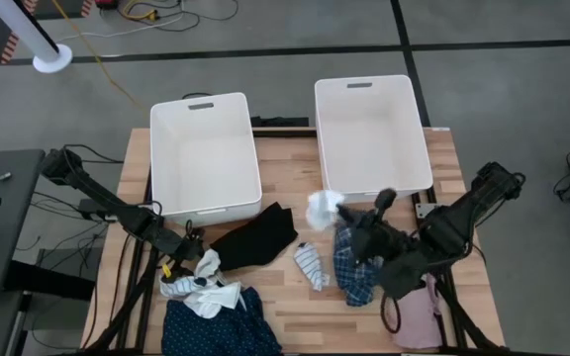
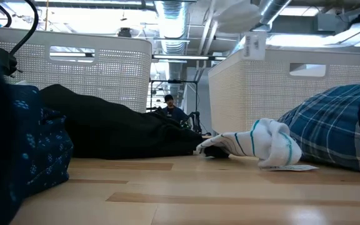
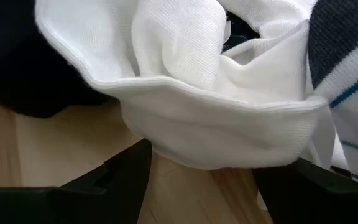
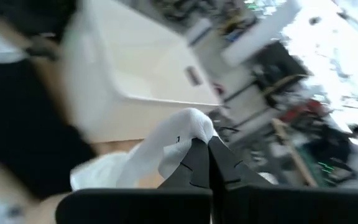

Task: Sort clothes
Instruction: Put the right white sock into the right bin

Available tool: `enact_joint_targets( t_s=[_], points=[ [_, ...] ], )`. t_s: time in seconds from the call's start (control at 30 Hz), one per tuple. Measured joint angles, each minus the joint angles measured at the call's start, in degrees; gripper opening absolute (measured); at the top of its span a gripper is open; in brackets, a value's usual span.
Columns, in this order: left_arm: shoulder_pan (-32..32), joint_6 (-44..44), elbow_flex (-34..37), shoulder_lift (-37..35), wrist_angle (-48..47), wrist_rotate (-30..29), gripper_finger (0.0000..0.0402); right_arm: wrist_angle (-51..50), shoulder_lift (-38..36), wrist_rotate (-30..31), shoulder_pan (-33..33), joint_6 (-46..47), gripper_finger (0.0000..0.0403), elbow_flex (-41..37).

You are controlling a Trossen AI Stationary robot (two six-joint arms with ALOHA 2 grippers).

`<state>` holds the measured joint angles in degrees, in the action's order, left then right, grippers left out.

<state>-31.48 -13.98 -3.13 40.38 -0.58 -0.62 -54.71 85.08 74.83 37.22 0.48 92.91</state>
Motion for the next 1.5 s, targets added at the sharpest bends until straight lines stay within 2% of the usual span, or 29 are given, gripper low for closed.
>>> enact_joint_targets(
  t_s=[0.23,0.43,0.53,0.67,0.83,0.9,1.0,1.13,1.37,1.5],
  points=[
    [0.0,0.0,0.0,0.0,0.0,0.0,0.0263,-0.4,0.0,9.4,-5.2,-5.9,0.0,3.6],
    [0.0,0.0,0.0,0.0,0.0,0.0,0.0263,-2.8,0.0,9.5,-12.6,-7.0,0.0,4.3],
    [0.0,0.0,0.0,0.0,0.0,0.0,0.0263,-7.3,0.0,9.5,-16.4,-4.4,0.0,4.3],
    [0.0,0.0,0.0,0.0,0.0,0.0,0.0263,-16.7,-0.1,9.2,-20.6,4.2,0.0,4.3],
    [0.0,0.0,0.0,0.0,0.0,0.0,0.0263,-33.0,-0.5,-0.9,-26.5,21.9,0.0,4.3],
    [0.0,0.0,0.0,0.0,0.0,0.0,0.0263,-35.1,-0.5,-6.4,-29.3,27.0,0.0,3.6],
    [0.0,0.0,0.0,0.0,0.0,0.0,0.0263,-33.5,-2.1,-15.1,-32.2,26.5,0.0,0.5],
    [0.0,0.0,0.0,0.0,0.0,0.0,0.0263,-33.1,-3.1,-23.5,-35.4,27.6,0.0,-3.1],
    [0.0,0.0,0.0,0.0,0.0,0.0,0.0263,-29.9,-4.5,-32.8,-38.8,27.2,0.0,-9.2],
    [0.0,0.0,0.0,0.0,0.0,0.0,0.0263,-23.5,-5.8,-39.2,-40.5,23.9,0.0,-13.7]
  ],
)
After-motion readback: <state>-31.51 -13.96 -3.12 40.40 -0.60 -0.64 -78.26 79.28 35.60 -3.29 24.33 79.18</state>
